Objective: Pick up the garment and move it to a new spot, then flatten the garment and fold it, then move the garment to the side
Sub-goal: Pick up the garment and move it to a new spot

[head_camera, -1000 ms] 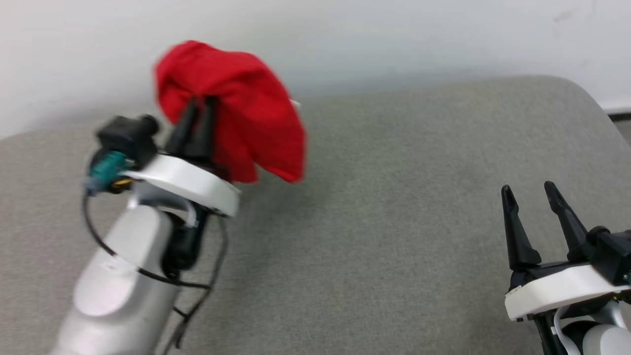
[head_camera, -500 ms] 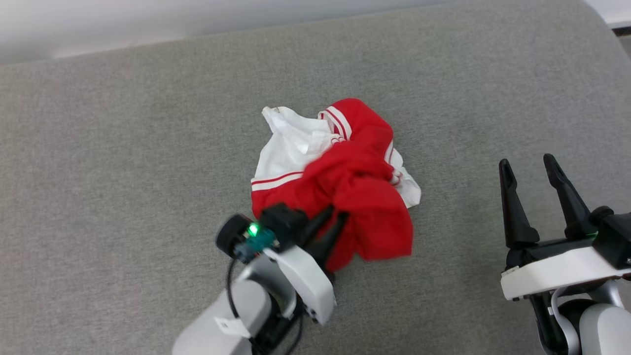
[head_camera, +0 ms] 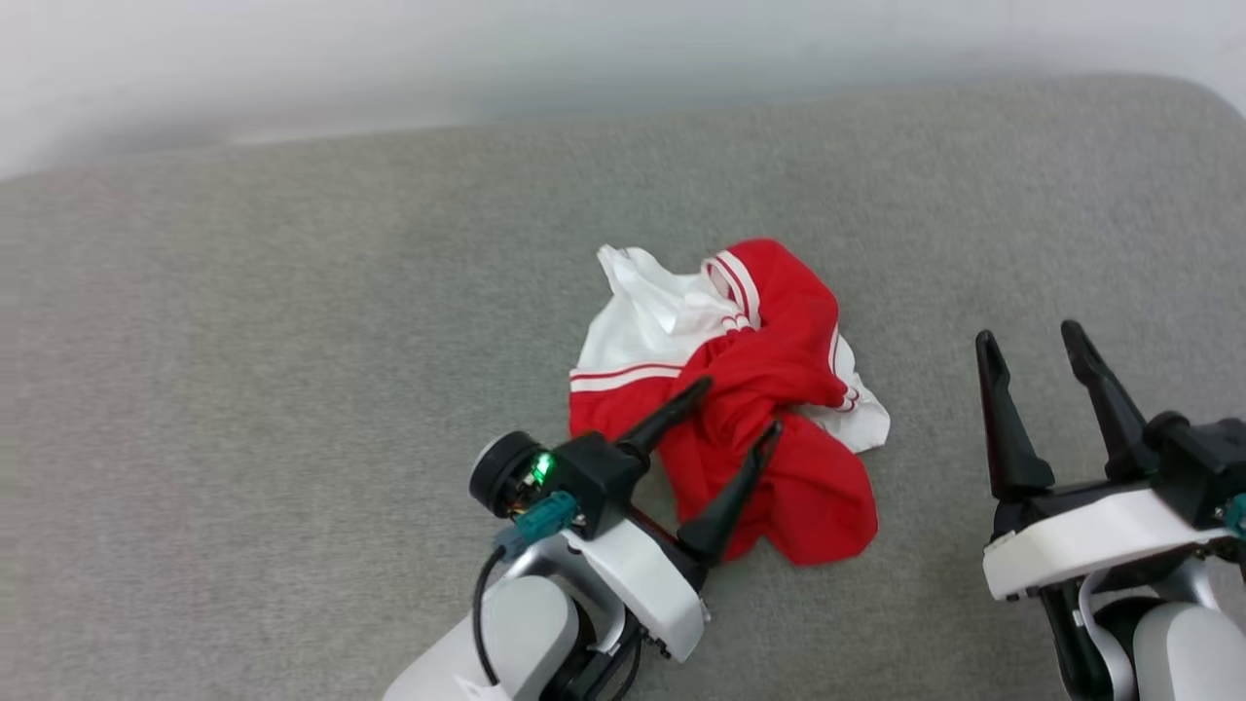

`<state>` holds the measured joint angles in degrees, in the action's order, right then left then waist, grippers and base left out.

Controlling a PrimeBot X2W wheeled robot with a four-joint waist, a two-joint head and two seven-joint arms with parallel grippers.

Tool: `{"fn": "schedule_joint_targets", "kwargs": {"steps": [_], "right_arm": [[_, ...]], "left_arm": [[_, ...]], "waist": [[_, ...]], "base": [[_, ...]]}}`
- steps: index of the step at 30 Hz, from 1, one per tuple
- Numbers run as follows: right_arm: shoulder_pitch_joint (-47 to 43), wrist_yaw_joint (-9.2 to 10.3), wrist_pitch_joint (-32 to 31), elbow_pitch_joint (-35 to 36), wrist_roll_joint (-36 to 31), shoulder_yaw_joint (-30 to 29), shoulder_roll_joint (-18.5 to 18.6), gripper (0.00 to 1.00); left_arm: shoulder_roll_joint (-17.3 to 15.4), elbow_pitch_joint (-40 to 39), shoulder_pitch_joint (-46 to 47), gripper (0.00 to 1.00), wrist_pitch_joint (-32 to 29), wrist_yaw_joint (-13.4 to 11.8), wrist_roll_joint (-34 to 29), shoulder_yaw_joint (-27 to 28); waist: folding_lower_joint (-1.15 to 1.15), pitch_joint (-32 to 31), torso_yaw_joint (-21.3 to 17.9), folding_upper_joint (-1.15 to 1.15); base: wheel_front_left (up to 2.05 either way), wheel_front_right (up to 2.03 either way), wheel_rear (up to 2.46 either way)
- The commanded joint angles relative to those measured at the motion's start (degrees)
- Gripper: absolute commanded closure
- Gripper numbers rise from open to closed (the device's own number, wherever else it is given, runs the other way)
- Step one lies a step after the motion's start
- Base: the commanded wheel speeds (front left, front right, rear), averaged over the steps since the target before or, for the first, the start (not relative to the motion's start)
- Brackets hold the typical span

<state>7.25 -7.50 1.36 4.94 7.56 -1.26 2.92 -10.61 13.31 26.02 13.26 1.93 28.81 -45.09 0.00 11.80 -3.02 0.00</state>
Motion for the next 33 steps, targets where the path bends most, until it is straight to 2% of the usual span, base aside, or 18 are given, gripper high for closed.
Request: {"fn": "schedule_joint_targets", "kwargs": {"steps": [1, 7, 8, 13, 18, 24, 33], "right_arm": [[-1.17, 0.02, -0.32, -0.29, -0.06, -0.13, -0.06, 0.0], [-3.86, 0.02, -1.6, -0.01, -0.22, -0.29, -0.06, 0.0], [-3.86, 0.02, -1.6, -0.01, -0.22, -0.29, -0.06, 0.0], [-6.01, 0.02, -2.45, 0.37, -0.41, -0.62, -0.06, 0.0], [-8.32, 0.02, -2.77, 0.23, 0.27, -1.59, -0.06, 0.0], [-11.35, 0.02, -3.18, 0.5, 1.46, -2.41, -0.05, 0.0], [-12.3, 0.02, -3.23, 1.06, 1.71, -2.06, -0.06, 0.0]], "left_arm": [[-0.03, -1.16, -1.24, 0.0, 0.8, -1.27, -0.36, 1.24], [-2.08, -3.26, -4.64, 0.0, 1.7, -6.81, -0.1, 7.56], [-2.08, -3.26, -4.64, 0.0, 1.7, -6.81, -0.1, 7.56], [-5.39, -3.47, -8.49, 0.0, 1.97, -11.39, -0.49, 13.93], [-8.26, -4.23, -13.4, 0.0, 1.96, -14.01, -0.83, 19.89], [-10.47, -4.82, -19.09, 0.0, 1.97, -14.82, -0.17, 24.1], [-11.53, -5.76, -22.36, 0.0, 1.89, -14.31, -0.26, 23.66]], "waist": [[0.0, -3.45, 2.4, 0.0], [0.0, -7.36, 4.47, 0.0], [0.0, -7.36, 4.47, 0.0], [0.0, -9.44, 5.42, 0.0], [0.0, -11.1, 5.75, 0.0], [0.0, -12.74, 4.84, 0.0], [0.0, -13.83, 3.86, 0.0]], "base": [[0.0, 0.0, 0.0], [0.0, 0.0, 0.0], [0.0, 0.0, 0.0], [0.0, 0.0, 0.0], [0.0, 0.0, 0.0], [0.0, 0.0, 0.0], [0.0, 0.0, 0.0]]}}
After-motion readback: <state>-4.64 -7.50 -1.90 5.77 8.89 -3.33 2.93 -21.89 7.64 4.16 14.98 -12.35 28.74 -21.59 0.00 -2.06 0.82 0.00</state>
